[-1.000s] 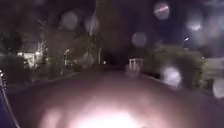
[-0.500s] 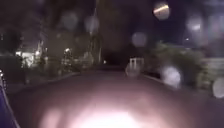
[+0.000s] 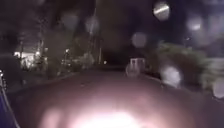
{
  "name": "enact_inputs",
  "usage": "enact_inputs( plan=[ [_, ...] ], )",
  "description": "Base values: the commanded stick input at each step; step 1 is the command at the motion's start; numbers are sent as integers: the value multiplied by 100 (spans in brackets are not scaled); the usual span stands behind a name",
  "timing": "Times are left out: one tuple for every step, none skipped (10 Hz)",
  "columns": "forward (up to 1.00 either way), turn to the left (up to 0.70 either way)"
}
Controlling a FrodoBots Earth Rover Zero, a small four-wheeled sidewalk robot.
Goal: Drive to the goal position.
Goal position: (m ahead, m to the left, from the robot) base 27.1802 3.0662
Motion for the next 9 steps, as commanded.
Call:
enact_inputs(
  plan=[
    [50, 11],
    [50, 1],
    [50, 6],
    [50, -5],
    [50, -43],
    [50, -4],
    [50, 1],
    [50, 0],
    [50, 0]
  ],
)
